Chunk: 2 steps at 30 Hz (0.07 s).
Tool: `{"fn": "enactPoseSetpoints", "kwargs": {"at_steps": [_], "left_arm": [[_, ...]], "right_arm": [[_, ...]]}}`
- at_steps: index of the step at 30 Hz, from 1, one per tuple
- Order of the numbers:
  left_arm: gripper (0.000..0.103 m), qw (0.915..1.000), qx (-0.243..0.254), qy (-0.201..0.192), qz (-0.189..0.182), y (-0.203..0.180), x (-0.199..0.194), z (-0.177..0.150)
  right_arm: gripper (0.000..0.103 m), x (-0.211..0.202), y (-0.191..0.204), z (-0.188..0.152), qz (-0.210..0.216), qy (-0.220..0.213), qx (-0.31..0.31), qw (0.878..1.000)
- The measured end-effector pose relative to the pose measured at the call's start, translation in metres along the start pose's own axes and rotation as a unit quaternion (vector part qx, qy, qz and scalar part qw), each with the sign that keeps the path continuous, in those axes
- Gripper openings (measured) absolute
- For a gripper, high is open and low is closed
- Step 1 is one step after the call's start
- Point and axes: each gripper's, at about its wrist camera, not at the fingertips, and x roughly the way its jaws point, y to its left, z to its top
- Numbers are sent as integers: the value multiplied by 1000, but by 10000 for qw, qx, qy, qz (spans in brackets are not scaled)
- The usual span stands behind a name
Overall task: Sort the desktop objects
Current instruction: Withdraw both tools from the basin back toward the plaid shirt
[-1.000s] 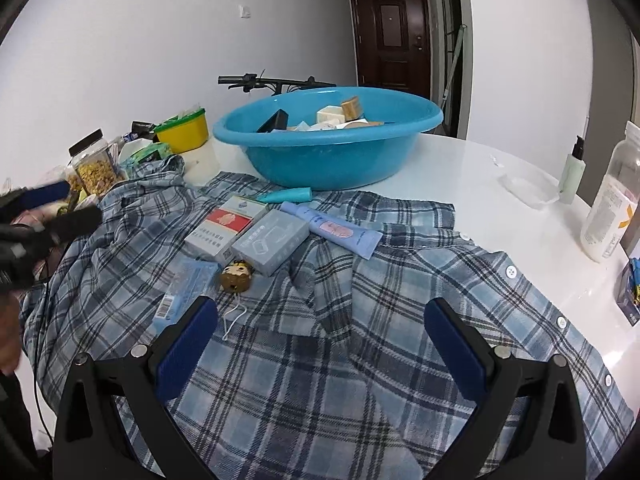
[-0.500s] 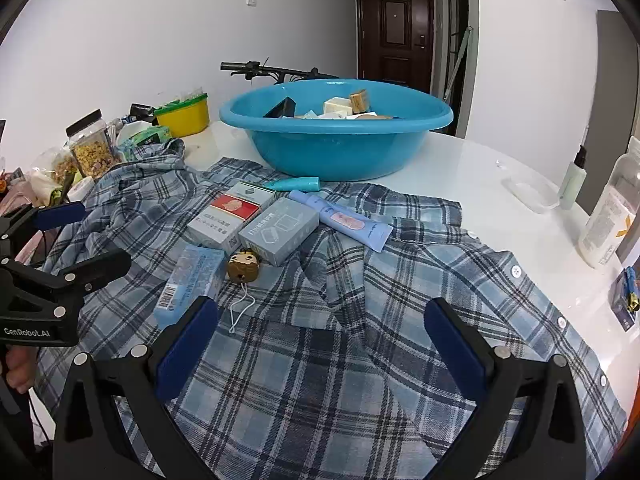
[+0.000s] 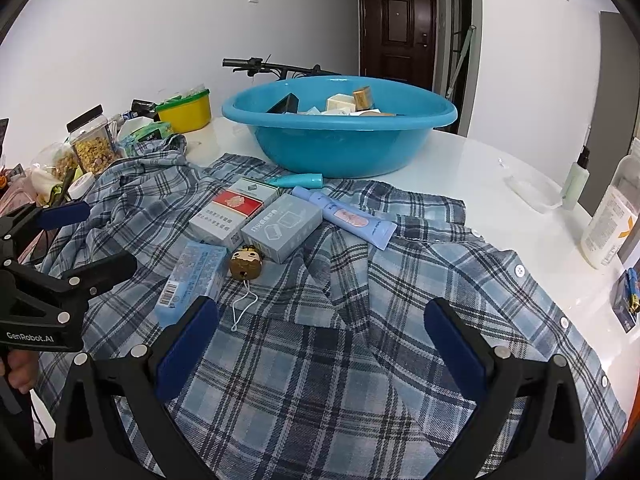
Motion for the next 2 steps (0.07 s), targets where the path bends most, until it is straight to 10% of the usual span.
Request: {"fn": "enactPoseSetpoints", "kwargs": {"at_steps": [2], "left_arm": [[103,10000,6,2,11,0,0,1]], "right_arm": [[103,0,1,0,-11,1,-7,10000]]}}
